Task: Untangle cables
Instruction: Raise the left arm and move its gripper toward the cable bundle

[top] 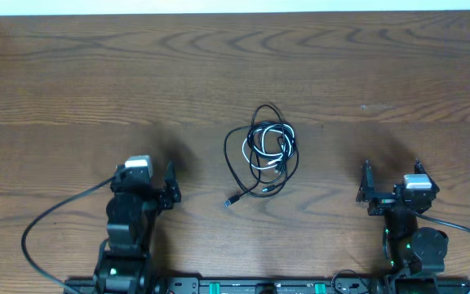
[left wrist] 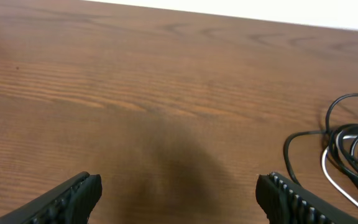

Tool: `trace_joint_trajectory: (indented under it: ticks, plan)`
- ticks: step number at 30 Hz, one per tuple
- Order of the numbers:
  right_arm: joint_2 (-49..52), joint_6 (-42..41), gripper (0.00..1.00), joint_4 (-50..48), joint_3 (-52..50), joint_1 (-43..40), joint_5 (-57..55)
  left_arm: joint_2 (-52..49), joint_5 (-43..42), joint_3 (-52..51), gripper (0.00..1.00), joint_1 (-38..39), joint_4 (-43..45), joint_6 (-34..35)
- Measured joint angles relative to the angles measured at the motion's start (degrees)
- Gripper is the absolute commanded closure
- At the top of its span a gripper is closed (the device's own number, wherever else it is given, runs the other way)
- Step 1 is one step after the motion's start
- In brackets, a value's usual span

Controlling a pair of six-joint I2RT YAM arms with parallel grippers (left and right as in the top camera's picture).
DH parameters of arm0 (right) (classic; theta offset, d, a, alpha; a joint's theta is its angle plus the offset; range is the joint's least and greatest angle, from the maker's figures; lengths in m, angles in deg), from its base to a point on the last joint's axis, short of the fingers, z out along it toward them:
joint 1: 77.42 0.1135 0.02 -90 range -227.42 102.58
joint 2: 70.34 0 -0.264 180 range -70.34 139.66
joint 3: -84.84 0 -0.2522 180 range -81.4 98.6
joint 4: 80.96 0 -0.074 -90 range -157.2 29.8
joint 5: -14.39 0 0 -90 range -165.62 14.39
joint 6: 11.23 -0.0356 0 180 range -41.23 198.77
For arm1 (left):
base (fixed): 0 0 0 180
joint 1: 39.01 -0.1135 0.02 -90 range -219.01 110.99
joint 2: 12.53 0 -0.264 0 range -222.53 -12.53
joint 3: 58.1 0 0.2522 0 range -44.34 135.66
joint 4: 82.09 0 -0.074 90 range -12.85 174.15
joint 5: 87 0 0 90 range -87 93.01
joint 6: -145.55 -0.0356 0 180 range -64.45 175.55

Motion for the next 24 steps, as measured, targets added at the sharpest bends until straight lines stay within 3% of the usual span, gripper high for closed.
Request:
trace_joint_trajectory:
  ticks: [12, 24]
  plan:
    - [-0.02, 0.0, 0.01, 0.02, 0.0, 0.0, 0.0, -21.92, -0.02, 11.74, 0.16, 0.0, -5.75, -0.66]
    - [-0.02, 0.0, 0.01, 0.02, 0.0, 0.0, 0.0, -31.26, -0.02, 18.43, 0.15, 0.0, -11.74, -1.2]
